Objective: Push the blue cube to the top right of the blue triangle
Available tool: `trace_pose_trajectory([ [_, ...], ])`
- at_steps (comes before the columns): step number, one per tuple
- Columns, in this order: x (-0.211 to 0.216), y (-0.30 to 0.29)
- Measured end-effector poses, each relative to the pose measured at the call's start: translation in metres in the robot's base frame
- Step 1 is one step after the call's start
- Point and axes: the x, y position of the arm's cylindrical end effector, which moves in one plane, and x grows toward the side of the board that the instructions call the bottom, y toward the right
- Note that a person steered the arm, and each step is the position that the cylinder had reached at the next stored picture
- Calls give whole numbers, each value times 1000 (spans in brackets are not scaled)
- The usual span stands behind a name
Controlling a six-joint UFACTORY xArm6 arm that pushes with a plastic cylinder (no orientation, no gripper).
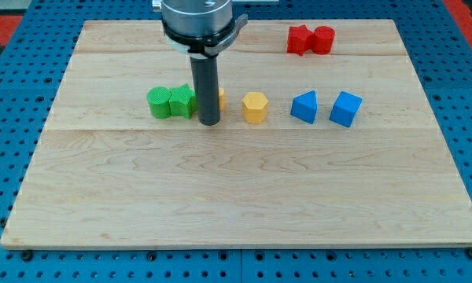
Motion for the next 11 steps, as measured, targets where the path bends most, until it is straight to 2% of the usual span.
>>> trace_pose_trajectory([
  [1,14,16],
  [2,54,75],
  [3,22,196],
  [4,-59,300],
  [5,-137,342],
  [6,-118,355],
  [7,-67,318],
  [8,-60,261],
  [11,-93,166],
])
